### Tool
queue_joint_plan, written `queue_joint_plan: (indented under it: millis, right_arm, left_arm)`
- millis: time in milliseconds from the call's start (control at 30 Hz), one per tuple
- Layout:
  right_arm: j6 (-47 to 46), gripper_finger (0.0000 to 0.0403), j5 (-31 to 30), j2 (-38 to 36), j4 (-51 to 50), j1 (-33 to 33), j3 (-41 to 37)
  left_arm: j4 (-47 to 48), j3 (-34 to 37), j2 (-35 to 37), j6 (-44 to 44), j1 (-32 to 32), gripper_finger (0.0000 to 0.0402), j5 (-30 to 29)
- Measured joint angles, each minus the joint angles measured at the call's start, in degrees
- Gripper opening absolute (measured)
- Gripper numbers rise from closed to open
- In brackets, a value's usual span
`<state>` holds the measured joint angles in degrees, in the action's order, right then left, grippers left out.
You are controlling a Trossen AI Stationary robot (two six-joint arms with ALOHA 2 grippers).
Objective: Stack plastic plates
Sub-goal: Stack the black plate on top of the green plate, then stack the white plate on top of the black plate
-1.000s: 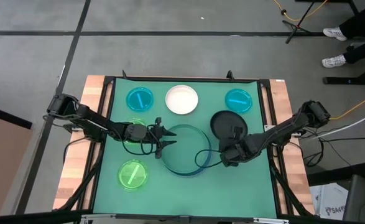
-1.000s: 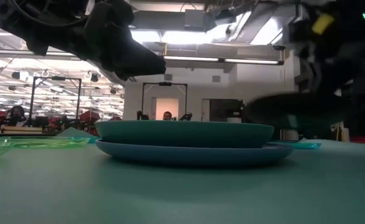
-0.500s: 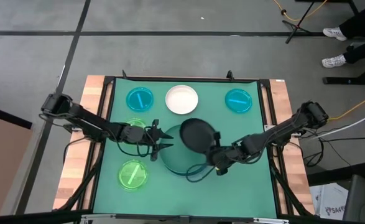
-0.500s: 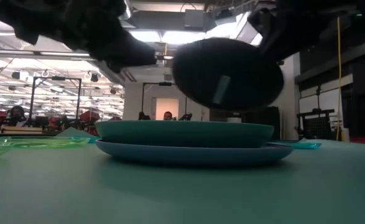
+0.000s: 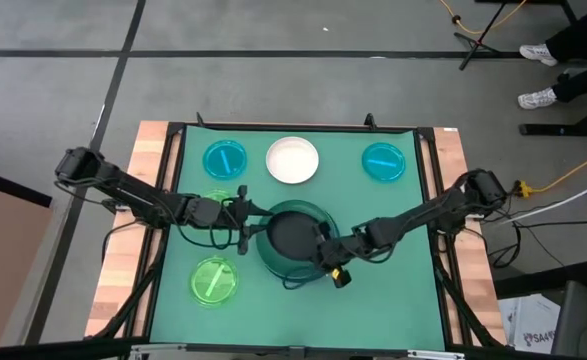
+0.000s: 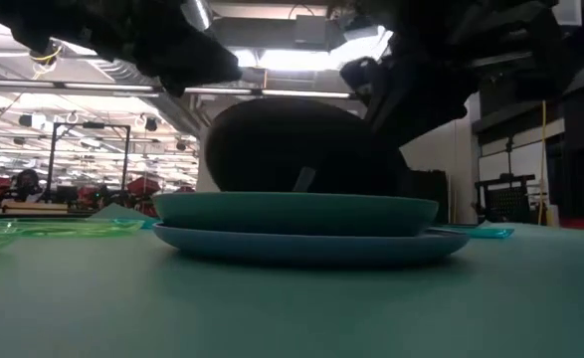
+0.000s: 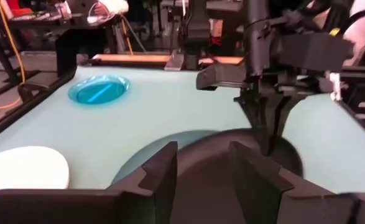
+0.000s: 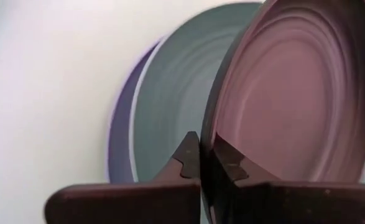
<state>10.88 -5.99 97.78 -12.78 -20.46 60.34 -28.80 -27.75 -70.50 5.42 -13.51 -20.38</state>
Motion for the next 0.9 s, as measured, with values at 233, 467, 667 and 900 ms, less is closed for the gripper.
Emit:
queue_joint_plan:
  millis: [233, 467, 667, 900]
  right_arm:
    - [-5.86, 0.0001, 3.98, 0.77, 0.15, 2.25, 0.00]
    - [-9.28, 0.0058, 4.58, 0.92, -0.28, 2.52, 0.00]
    - [-9.26, 0.0136, 4.60, -0.17, -0.33, 2.48, 0.00]
    - [-7.62, 0.0167, 5.52, -8.53, -1.41, 2.48, 0.00]
  left_arm:
    - [0.08, 0.04, -0.04, 0.07, -0.02, 0.0137, 0.09]
    - [0.08, 0.04, -0.02, 0.13, -0.01, 0.0137, 0.07]
    - [0.09, 0.04, -0.02, 0.15, -0.01, 0.0137, 0.07]
    - [-0.14, 0.03, -0.02, 0.16, -0.01, 0.0137, -0.02]
